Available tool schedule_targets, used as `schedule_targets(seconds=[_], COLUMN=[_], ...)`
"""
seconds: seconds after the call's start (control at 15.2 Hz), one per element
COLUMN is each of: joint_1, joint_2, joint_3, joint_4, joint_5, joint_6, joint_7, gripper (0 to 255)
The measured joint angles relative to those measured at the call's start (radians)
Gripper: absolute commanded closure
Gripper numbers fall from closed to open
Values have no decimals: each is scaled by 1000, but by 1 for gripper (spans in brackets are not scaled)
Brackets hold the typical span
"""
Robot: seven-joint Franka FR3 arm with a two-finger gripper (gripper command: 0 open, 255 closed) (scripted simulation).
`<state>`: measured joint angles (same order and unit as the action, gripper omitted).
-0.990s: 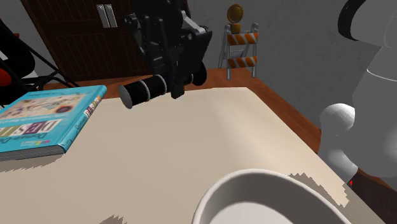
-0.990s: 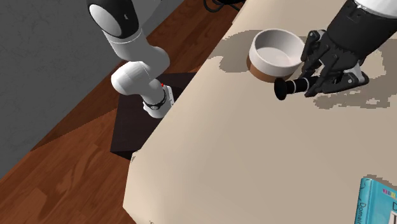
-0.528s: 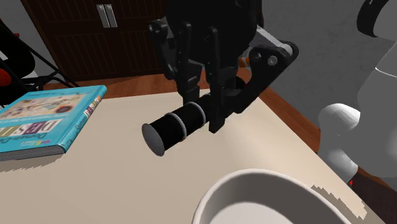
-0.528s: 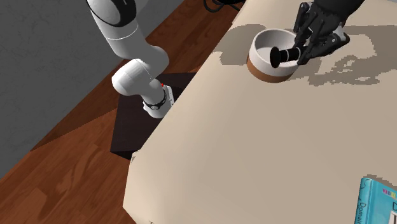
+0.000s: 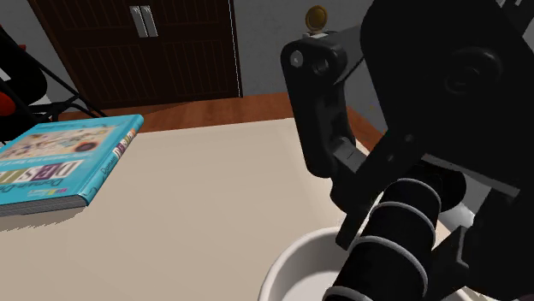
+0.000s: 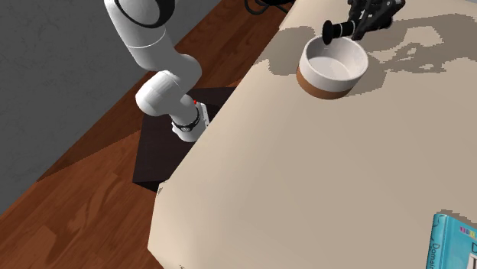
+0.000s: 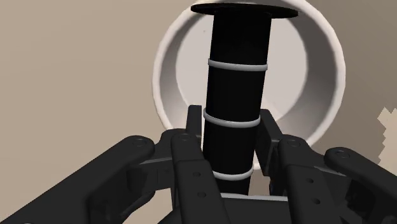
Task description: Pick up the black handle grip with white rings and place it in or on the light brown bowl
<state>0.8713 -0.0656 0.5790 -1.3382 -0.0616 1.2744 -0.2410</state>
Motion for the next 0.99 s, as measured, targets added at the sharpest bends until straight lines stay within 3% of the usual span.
schedule_targets(seconds=[0.99], joint_1=[2], joint_2=[-123], joint_3=[-21], joint_4=[-307], joint_5=[66], joint_6=[202], joint_7=[-7], gripper=[255])
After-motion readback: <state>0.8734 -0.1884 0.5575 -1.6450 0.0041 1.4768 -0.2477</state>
